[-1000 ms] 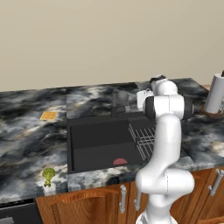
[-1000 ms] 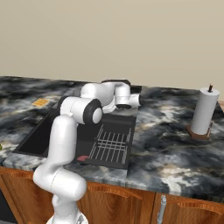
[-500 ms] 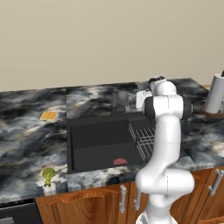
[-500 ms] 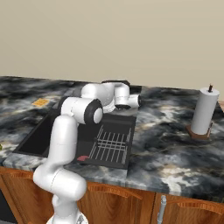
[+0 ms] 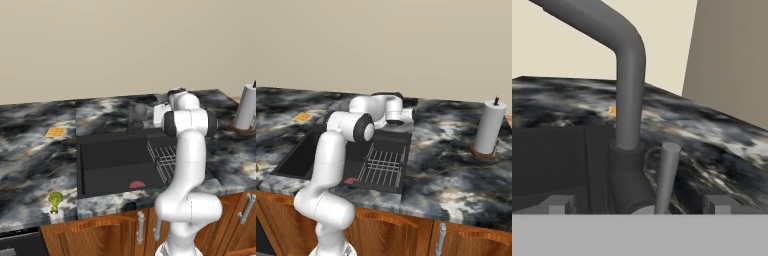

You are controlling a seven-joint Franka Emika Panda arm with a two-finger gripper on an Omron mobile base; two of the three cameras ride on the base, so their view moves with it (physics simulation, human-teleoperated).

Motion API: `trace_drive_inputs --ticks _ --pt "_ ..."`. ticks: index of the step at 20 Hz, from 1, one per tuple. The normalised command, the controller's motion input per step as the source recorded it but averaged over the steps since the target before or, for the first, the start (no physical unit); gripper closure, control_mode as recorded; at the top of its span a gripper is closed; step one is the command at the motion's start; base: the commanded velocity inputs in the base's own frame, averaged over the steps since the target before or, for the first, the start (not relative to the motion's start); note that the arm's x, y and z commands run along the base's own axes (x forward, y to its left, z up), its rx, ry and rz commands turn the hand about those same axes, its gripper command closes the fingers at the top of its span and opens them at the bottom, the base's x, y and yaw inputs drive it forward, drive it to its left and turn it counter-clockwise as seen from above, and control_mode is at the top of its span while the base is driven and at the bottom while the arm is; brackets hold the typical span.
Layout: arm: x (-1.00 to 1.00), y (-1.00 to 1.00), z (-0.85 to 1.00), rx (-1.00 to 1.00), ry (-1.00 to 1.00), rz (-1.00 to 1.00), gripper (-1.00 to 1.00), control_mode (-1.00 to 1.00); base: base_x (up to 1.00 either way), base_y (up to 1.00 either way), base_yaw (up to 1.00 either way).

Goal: Turn on the sink faucet. Then move the broccoli from the counter to the sink. Turn off the sink. Move the vegetable from the sink to the pot next to the stove. Finally move the pot to the rear left burner.

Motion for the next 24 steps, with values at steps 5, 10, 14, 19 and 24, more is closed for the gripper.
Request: trace_drive_inputs --ticks 5,10,14,19,24 --pt "0.16 0.08 -0.08 0.0 0.0 0.0 -1.0 -1.0 0.0 0.0 0.0" --pt "0.25 0.02 -0.08 0.0 0.0 0.0 -1.0 -1.0 0.0 0.0 0.0" --pt "0.29 0.0 -0.1 0.0 0.0 0.0 -1.0 -1.0 0.0 0.0 0.0" --pt "0.28 0.0 -0.1 0.0 0.0 0.0 -1.0 -1.0 0.0 0.0 0.0" --pt "0.05 0.03 -0.03 0.0 0.0 0.0 -1.0 -1.0 0.0 0.0 0.0"
